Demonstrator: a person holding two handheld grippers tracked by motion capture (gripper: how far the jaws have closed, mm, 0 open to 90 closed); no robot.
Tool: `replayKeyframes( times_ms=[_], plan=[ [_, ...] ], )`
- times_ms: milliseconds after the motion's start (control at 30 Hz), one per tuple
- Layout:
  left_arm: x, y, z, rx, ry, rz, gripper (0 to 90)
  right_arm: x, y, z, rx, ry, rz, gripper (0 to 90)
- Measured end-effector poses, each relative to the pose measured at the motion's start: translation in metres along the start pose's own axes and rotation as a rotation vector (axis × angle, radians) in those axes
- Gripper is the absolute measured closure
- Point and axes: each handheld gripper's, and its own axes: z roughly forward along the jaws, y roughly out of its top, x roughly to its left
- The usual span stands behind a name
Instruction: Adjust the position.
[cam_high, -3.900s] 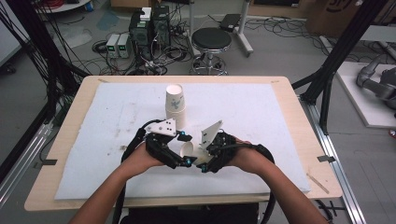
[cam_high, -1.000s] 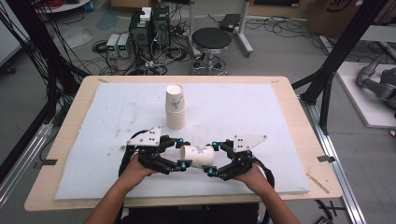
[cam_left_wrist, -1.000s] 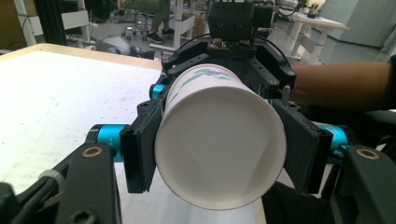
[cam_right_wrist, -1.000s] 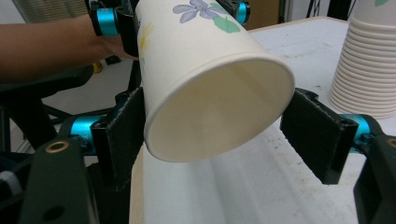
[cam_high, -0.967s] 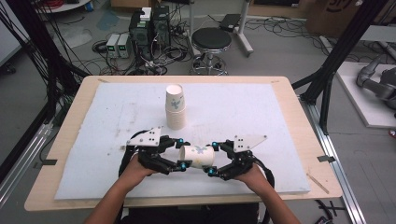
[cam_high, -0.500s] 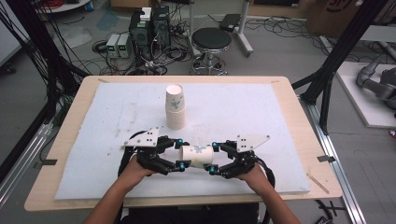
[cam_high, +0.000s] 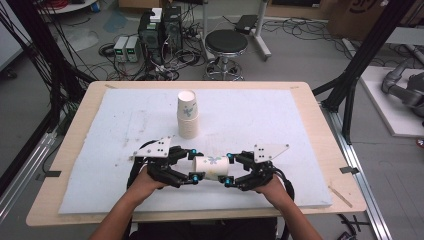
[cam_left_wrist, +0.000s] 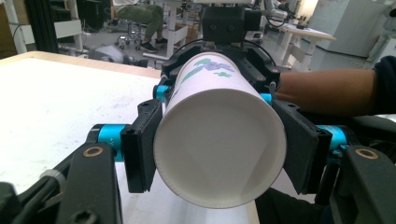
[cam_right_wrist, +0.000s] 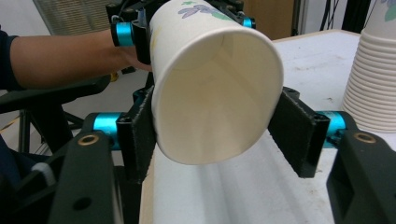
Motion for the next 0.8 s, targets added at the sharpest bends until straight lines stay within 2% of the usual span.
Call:
replayKeyframes(
  times_ms=[100,200,233,267,333,433,467,567,700,800],
  plan=[
    [0.000,0.000,0.002,0.020,0.027,-0.014,30.3,0.001,0.001,-0.001,-0.003,-0.001,-0.012,38.9],
    [-0.001,0.000,0.003,0.044,0.045,-0.004,23.6,0.001,0.001,-0.001,-0.001,-0.002,-0.012,39.1],
    [-0.001,0.001,0.004,0.062,0.074,-0.016,19.7,0.001,0.001,-0.001,0.007,-0.007,-0.015,39.1],
    [-0.001,0.001,0.004,0.062,0.074,-0.016,17.2,0.001,0.001,-0.001,0.007,-0.007,-0.015,39.1],
    [-0.002,0.003,0.002,0.085,0.096,-0.015,16.5,0.001,0.004,-0.003,0.048,-0.040,-0.033,39.0],
    [-0.001,0.005,0.001,0.102,0.110,-0.015,15.8,0.001,0.010,-0.003,0.106,-0.064,-0.059,39.0],
    [-0.001,0.007,0.000,0.111,0.125,-0.018,15.8,0.002,0.013,-0.002,0.129,-0.069,-0.066,38.9],
    [-0.001,0.010,-0.001,0.137,0.136,-0.008,15.8,0.002,0.020,0.000,0.177,-0.083,-0.085,38.8],
    [0.000,0.016,-0.002,0.209,0.161,0.014,15.8,0.002,0.032,0.004,0.249,-0.099,-0.117,38.6],
    [0.000,0.018,-0.002,0.232,0.160,0.019,15.9,0.002,0.043,0.007,0.305,-0.119,-0.151,38.5]
  ],
)
